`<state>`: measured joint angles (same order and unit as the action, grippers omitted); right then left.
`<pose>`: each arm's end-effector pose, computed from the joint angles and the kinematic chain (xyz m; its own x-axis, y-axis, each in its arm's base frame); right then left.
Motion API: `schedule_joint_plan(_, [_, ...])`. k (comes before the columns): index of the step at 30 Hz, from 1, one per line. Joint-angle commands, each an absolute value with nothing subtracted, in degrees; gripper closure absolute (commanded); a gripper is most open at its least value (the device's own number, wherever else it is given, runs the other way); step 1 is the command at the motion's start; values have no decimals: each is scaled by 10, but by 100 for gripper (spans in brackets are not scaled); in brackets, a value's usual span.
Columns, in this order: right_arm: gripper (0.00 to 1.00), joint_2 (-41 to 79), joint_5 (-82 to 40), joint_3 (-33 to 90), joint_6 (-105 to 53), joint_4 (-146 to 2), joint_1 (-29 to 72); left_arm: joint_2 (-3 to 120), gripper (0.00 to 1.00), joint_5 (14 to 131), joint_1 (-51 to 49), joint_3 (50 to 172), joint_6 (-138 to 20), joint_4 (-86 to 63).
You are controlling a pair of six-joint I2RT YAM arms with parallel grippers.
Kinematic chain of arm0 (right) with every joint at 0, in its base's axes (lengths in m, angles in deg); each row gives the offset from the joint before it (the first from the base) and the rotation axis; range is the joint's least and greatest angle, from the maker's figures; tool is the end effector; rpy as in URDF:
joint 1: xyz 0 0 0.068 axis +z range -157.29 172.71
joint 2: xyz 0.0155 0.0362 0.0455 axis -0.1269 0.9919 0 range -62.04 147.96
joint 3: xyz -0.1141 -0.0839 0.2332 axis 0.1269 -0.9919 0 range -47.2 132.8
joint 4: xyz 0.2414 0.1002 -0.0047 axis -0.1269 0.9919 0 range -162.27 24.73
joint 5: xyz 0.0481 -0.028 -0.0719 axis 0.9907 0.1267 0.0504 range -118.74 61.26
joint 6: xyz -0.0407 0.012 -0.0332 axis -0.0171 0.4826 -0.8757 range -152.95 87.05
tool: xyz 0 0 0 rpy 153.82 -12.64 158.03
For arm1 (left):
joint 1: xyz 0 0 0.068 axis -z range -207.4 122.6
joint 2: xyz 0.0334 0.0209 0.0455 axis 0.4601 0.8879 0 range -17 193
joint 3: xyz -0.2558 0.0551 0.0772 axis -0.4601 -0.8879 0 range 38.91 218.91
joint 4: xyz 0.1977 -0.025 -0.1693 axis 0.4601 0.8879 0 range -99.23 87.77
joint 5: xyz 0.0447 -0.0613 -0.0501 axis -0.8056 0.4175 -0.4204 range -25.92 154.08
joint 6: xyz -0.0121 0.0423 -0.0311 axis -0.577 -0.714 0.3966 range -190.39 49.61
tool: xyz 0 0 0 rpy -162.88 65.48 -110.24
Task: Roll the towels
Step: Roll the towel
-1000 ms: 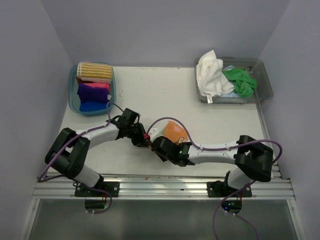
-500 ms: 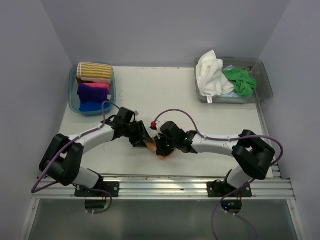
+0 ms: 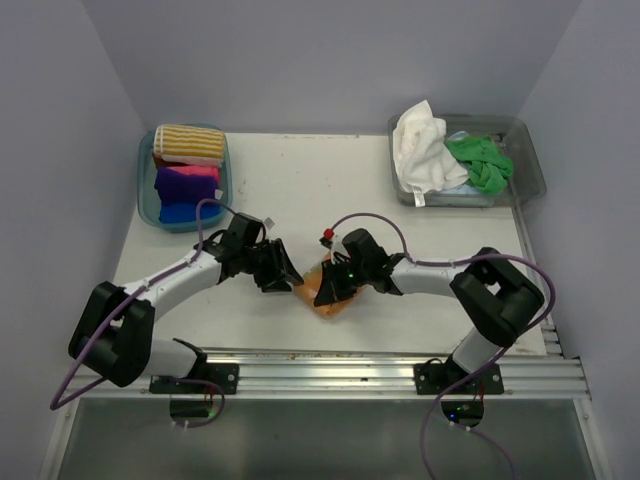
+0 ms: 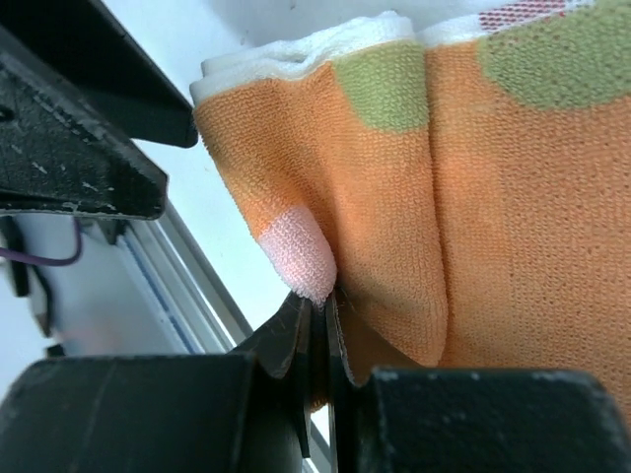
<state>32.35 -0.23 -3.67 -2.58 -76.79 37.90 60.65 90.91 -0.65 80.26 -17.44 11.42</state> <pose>0.2092 0.2348 0.1485 -0.8725 -0.2479 -0.4211 -0.4805 0.5920 0.6470 0.2199 -0.1287 0.1861 -0.9469 -0.3203 -0.0266 -0.2230 0.7144 -0.6632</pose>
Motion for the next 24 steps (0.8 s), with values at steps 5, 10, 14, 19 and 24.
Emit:
schedule_joint_plan(5, [100, 339, 104, -76, 75, -894, 331, 589, 54, 926, -9, 815, -210, 99])
schedule_joint_plan(10, [100, 350, 127, -85, 104, -932, 313, 596, 55, 940, -3, 816, -212, 76])
schedule_joint_plan(14, [100, 362, 146, -99, 130, -971, 301, 611, 57, 950, 6, 827, -209, 42])
schedule_joint_plan(19, [100, 381, 169, -113, 168, -1032, 287, 648, 59, 955, 11, 851, -213, 27])
schedule_joint_plan(24, [100, 392, 178, -125, 179, -1055, 278, 664, 60, 961, 12, 873, -225, 35])
